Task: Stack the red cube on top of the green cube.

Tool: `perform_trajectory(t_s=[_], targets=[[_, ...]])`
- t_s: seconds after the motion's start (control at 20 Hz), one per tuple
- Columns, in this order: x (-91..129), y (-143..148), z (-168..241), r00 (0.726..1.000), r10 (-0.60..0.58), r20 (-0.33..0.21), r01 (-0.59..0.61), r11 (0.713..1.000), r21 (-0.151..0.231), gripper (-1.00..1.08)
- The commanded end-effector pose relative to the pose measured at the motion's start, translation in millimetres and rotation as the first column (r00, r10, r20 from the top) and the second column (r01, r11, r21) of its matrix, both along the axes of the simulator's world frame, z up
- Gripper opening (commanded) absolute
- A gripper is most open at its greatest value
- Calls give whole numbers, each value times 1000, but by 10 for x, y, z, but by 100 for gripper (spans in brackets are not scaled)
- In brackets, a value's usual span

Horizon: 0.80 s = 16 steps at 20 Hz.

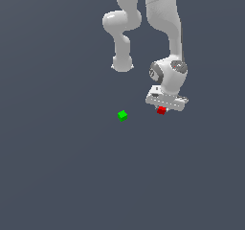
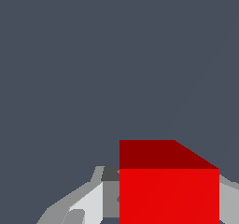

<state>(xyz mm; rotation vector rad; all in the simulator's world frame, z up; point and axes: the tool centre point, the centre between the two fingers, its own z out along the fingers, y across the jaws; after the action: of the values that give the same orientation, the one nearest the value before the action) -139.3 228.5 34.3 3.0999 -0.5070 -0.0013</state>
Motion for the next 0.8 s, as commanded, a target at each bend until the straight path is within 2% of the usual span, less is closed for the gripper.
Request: perform_trajectory(t_s=[0.0, 0.45, 0.75], targets=[[1, 0, 108, 1000, 0, 1, 0, 1000, 1, -100], [-3, -3, 653, 1000, 0, 1, 0, 1000, 1, -100], [2, -1, 845, 1000, 0, 1, 0, 1000, 0, -100]])
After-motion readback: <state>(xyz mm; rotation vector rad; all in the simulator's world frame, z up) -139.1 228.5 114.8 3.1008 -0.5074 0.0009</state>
